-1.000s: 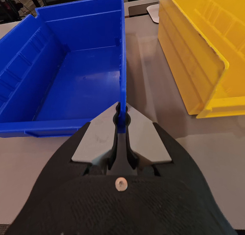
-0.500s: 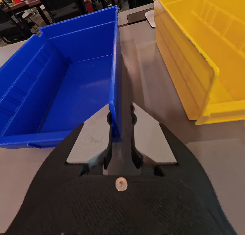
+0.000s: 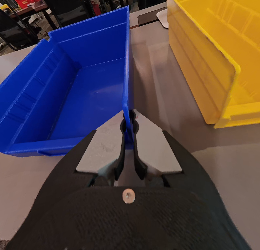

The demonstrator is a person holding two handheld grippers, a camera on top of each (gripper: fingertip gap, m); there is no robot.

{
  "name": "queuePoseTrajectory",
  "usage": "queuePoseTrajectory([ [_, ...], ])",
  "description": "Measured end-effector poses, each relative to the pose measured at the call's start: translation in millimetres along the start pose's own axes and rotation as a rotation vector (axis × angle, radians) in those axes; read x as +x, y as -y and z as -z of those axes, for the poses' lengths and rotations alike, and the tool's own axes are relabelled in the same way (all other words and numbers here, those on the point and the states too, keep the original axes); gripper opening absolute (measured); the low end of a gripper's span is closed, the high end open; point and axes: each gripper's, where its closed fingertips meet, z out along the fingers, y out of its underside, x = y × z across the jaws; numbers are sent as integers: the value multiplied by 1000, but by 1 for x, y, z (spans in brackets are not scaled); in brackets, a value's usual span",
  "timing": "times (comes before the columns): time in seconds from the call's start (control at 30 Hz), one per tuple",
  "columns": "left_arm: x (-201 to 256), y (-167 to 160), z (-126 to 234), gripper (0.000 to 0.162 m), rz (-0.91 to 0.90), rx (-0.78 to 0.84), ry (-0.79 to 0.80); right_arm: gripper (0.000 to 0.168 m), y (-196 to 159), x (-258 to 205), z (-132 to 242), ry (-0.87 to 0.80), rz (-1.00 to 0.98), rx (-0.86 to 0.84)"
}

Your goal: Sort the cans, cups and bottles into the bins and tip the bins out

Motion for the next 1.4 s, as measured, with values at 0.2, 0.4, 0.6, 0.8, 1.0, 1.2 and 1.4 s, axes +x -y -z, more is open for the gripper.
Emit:
queuePoseTrajectory([
  [0.2, -5, 12, 12, 2, 11, 29, -3, 1, 4, 1, -1, 59, -95, 45],
  [0.4, -9, 21, 21, 4, 18, 59, 2, 2, 3, 7, 0, 125, -239, 80],
  [0.6, -5, 20, 19, 4, 7, 56, -8, 2, 3, 6, 2, 147, -249, 78],
  [0.8, -5, 20, 19, 4, -1, 57, -5, 3, 0, 2, 3, 140, -179, 33],
  [1.0, -4, 19, 18, 4, -6, 50, -6, 9, -10, 0, 4, 86, -122, -68],
  [1.2, 0, 18, 16, 4, -20, 45, -8, 7, -10, -4, 1, 133, -147, -75],
  [1.4, -1, 19, 18, 4, -25, 46, -6, 5, -6, -2, -1, 191, -237, -27],
])
